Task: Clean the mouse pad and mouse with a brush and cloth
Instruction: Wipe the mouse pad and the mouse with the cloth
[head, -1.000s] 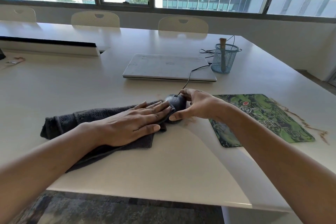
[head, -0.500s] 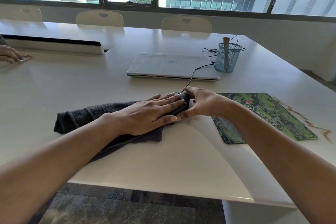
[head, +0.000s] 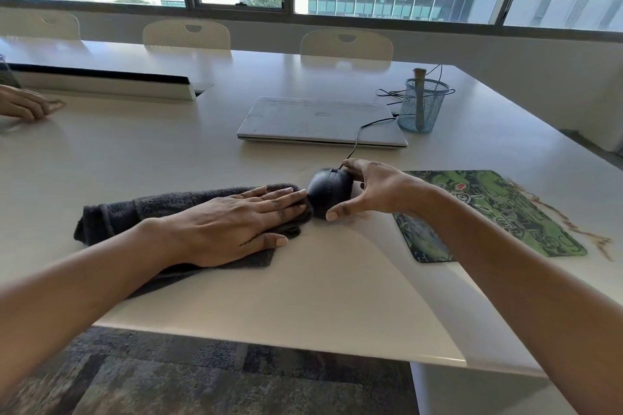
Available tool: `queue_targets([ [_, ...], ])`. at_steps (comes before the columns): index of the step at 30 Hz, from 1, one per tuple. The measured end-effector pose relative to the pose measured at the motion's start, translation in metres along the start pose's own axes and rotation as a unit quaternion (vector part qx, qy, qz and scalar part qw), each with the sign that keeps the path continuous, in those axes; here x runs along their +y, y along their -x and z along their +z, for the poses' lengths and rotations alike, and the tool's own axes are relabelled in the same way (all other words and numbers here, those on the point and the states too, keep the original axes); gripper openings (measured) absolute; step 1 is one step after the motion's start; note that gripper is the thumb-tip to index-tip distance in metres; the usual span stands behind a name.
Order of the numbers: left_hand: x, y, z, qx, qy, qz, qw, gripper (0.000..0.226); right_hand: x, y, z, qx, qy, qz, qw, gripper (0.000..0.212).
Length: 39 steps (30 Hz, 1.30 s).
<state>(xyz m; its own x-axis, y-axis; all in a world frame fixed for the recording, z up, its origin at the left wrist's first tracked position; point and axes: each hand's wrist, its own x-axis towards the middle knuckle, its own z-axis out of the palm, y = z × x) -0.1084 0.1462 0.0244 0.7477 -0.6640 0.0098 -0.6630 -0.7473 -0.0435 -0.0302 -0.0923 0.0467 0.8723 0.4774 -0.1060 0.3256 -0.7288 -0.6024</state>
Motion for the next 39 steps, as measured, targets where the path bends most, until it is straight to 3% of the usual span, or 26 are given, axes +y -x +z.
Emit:
queue_targets([
  [4, 0.006, -0.002, -0.001, -0.011, 0.009, -0.026, 1.0, 0.066, -0.001, 0.0, 0.0, 0.0, 0.006, 0.001, 1.0, 0.102],
  [9, 0.011, -0.013, -0.002, -0.014, 0.045, -0.05, 0.998, 0.059, -0.002, 0.0, 0.0, 0.003, 0.01, 0.0, 1.0, 0.095],
  [13, 0.014, -0.036, -0.005, 0.01, 0.055, -0.071, 0.996, 0.071, -0.002, -0.001, -0.001, 0.0, 0.0, 0.003, 1.0, 0.096],
  [19, 0.018, -0.043, -0.011, 0.051, 0.02, -0.044, 0.998, 0.079, 0.0, -0.004, 0.001, 0.0, -0.012, -0.006, 1.0, 0.06],
  [23, 0.02, -0.029, -0.012, 0.067, -0.017, -0.016, 0.997, 0.084, 0.001, -0.005, 0.001, 0.0, -0.015, -0.006, 1.0, 0.072],
  [31, 0.018, -0.049, -0.018, 0.057, -0.01, -0.061, 0.996, 0.084, 0.002, -0.006, 0.0, -0.004, -0.019, -0.006, 1.0, 0.076],
  [39, 0.016, -0.022, -0.013, 0.065, -0.02, -0.027, 0.997, 0.087, 0.003, -0.004, 0.0, -0.003, -0.006, 0.001, 1.0, 0.102],
])
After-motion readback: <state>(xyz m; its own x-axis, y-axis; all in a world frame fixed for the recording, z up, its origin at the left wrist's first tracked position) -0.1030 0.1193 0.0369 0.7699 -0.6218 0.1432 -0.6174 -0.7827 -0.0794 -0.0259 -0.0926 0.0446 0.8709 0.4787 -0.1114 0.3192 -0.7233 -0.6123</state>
